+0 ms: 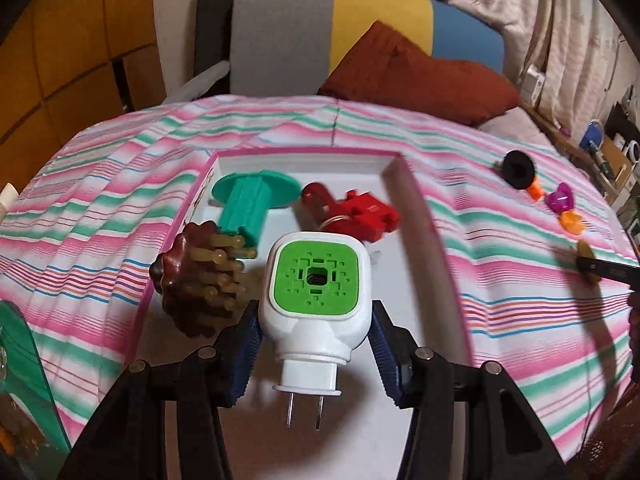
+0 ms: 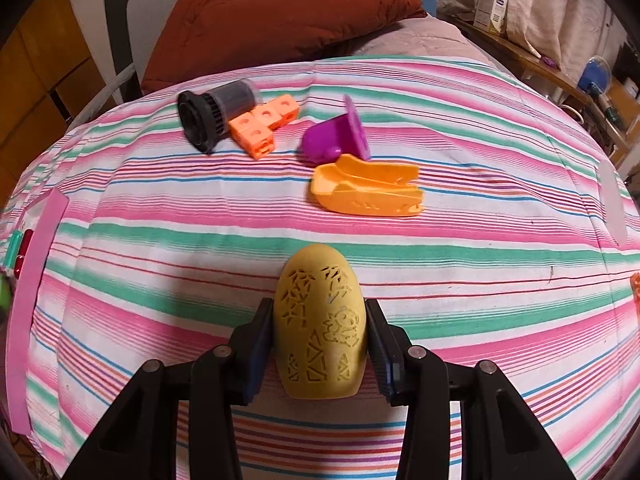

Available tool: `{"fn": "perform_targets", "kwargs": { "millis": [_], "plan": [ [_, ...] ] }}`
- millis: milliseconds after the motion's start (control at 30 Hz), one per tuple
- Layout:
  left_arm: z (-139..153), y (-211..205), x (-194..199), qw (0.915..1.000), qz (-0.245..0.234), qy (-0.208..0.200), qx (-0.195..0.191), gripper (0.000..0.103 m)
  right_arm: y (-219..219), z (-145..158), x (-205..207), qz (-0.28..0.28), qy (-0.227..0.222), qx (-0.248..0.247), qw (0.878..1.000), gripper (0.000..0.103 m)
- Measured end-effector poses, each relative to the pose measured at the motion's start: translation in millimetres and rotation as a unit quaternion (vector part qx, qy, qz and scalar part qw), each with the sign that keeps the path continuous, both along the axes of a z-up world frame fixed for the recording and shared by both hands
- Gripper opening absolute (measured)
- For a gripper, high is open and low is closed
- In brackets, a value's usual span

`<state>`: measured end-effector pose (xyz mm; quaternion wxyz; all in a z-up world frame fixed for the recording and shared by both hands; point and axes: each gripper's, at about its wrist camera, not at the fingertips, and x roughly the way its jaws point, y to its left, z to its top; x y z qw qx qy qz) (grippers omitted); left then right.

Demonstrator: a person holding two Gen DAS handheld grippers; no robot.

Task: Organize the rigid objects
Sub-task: 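Carry the white plug into the tray and open the left tool while the right tool carries the sponge, then lower the yellow sponge into the tray and open the right tool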

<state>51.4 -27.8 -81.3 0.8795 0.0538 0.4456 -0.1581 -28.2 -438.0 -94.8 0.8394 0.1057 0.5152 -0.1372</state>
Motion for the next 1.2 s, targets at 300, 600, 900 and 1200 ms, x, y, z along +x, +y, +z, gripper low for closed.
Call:
{"fn": "perform_targets", "kwargs": {
  "millis": [300,600,900,1200],
  "plan": [
    [2,4,-9,0.9999,0.013,0.003,-0.010,0.053,24,3,-1,0.024,-0.009,0.016,1.000,0.044],
    [21,16,-50,0.9980,0.000,-0.050,-0.037,0.053,52,8,-3,0.050,-0.028,0.040,0.998,0.044],
    [20,24,-73,0.9973,-0.011,-0.066,-0.030,0.053,114,24,-5,0.109,-0.059,0.053,0.991,0.044],
    [18,34,-84,0.9971,-0.013,-0.064,-0.039,0.053,187,36,3,0.162,-0.083,0.116,0.976,0.044]
  ]
}}
